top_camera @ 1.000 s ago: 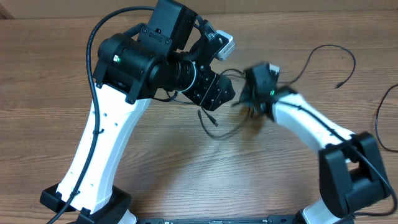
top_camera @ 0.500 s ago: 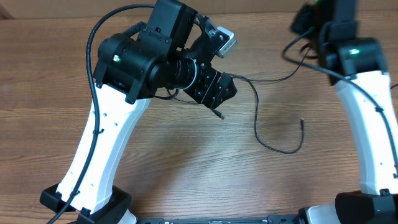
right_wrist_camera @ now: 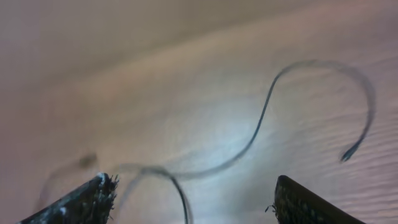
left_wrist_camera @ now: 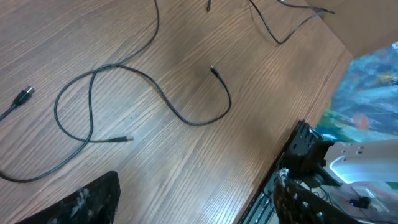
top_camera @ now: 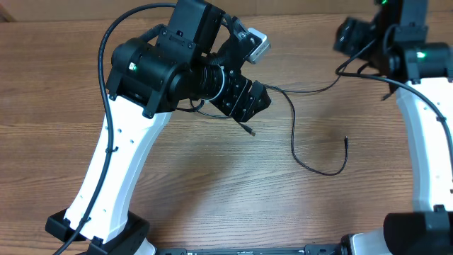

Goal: Untangle cables

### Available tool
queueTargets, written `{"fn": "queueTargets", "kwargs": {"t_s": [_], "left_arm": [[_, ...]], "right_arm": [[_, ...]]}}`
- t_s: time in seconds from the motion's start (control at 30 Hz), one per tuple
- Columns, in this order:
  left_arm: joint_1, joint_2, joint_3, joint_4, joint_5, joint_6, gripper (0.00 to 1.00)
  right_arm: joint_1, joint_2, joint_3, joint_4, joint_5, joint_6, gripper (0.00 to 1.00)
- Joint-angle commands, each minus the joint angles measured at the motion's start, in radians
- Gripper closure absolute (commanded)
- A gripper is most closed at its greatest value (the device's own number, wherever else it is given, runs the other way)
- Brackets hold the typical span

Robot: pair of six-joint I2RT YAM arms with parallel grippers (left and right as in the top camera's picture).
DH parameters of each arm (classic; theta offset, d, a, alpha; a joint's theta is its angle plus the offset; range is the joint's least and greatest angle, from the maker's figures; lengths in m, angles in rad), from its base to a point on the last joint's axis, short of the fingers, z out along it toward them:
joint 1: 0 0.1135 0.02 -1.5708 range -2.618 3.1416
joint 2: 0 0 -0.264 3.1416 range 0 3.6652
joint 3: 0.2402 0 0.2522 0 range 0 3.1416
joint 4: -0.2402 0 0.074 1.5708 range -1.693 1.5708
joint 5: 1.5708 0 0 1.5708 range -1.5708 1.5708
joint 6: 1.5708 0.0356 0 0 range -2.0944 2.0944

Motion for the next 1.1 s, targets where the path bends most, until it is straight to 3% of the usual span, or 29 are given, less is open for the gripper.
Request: {"fn": "queueTargets", "kwargs": {"t_s": [0.0, 0.2, 0.43, 0.67, 0.87, 0.97, 1.07], "left_arm": [[0.000, -0.024, 0.008, 0.002, 0.008, -0.007, 0.21], [0.000, -0.024, 0.008, 0.003, 0.008, -0.007, 0.21], [0.000, -0.024, 0.008, 0.006, 0.009, -0.007, 0.21], [0.000, -0.024, 0.008, 0.004, 0.009, -0.014, 0.21], [0.000, -0.024, 0.008, 0.000, 0.009, -0.015, 0.21], [0.000, -0.024, 0.008, -0.009, 0.009, -0.014, 0.20], [0.000, -0.024, 0.008, -0.019, 0.008, -0.014, 0.20]], "right_arm": [[0.005, 0.079, -0.112, 0.002, -0.119, -0.137, 0.20], [0.005, 0.152, -0.261, 0.053, -0.209, -0.313, 0.20], [0.017, 0.156, -0.460, 0.215, -0.285, -0.305, 0.21], [0.083, 0.178, -0.546, 0.325, -0.282, -0.224, 0.21], [0.140, 0.227, -0.547, 0.370, -0.251, -0.170, 0.30], [0.158, 0.267, -0.547, 0.401, -0.230, -0.145, 0.53], [0.160, 0.301, -0.547, 0.426, -0.226, -0.122, 0.54]]}}
